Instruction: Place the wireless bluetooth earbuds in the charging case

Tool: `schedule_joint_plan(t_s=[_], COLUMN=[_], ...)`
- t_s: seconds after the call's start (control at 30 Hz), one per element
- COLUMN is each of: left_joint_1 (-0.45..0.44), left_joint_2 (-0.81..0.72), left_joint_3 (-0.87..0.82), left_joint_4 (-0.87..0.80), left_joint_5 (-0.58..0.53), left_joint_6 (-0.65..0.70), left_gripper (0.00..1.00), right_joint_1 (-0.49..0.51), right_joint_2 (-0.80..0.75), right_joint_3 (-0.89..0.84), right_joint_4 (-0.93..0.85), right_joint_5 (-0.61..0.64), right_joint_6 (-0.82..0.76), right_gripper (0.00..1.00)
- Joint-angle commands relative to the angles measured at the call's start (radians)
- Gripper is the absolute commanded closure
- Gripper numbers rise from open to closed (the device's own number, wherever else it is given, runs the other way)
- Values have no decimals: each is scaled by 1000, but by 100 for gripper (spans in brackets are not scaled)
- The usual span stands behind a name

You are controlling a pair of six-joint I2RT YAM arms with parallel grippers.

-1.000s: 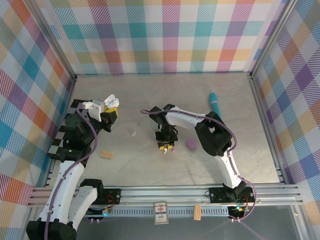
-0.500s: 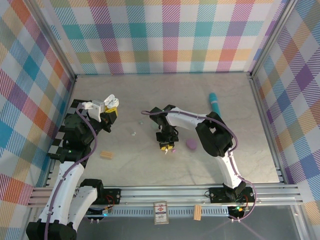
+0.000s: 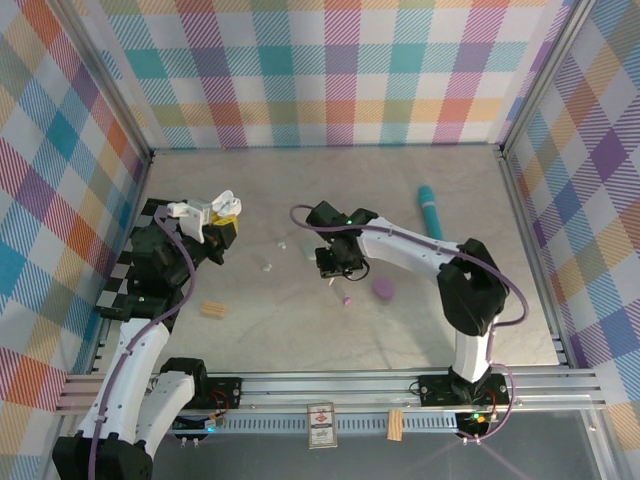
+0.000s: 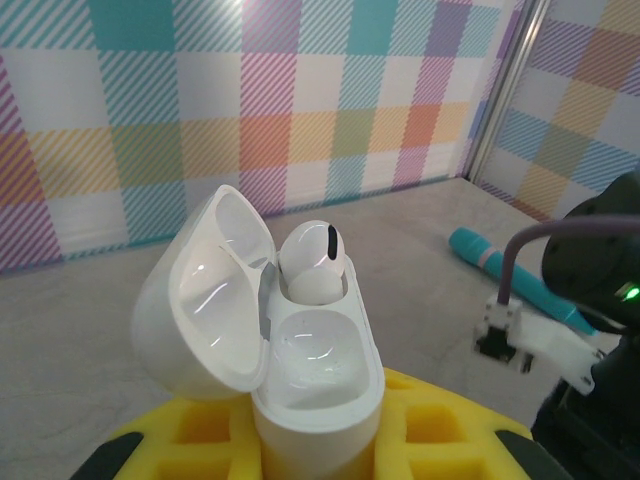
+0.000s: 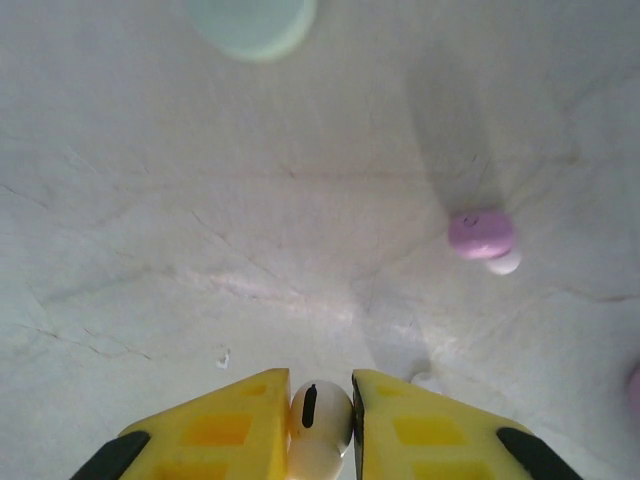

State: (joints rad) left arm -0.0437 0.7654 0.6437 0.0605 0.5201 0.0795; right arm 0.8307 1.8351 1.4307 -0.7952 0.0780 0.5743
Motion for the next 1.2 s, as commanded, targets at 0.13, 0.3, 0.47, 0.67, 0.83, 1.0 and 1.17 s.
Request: schedule_joint_plan(t_s=[0.13,0.3,0.47,0.67,0.83,1.0,1.17], left_joint_1=[-28,-75,-122,-203,-272,-338,-384], left_joint_2=[23,42,89,166,241,313,363], left_joint_3=[16,19,34,78,102,136,167], left_joint_4=[30,-6,-37,-60,-54,-33,-31], left_joint_5=[99,162,228,231,213,192,202], left_joint_6=[-26,-21,0,37,54,54,42], left_gripper=[100,99,100,100,100,100,100], right_joint_1=[2,3,3,2,3,2,3], right_joint_2=[-150,-236,-303,-358,-375,-416,-435], right_joint_3=[-79,-104,-101,-72,-23,-26,-24], right_joint_4=[211,286,322,338,308,346,378], right_joint_5=[159,176,160,136,140,104,60], right_joint_6=[-106,-180,-241,-285,-304,-321,-335], right_gripper=[77,77,77,78,78,78,78])
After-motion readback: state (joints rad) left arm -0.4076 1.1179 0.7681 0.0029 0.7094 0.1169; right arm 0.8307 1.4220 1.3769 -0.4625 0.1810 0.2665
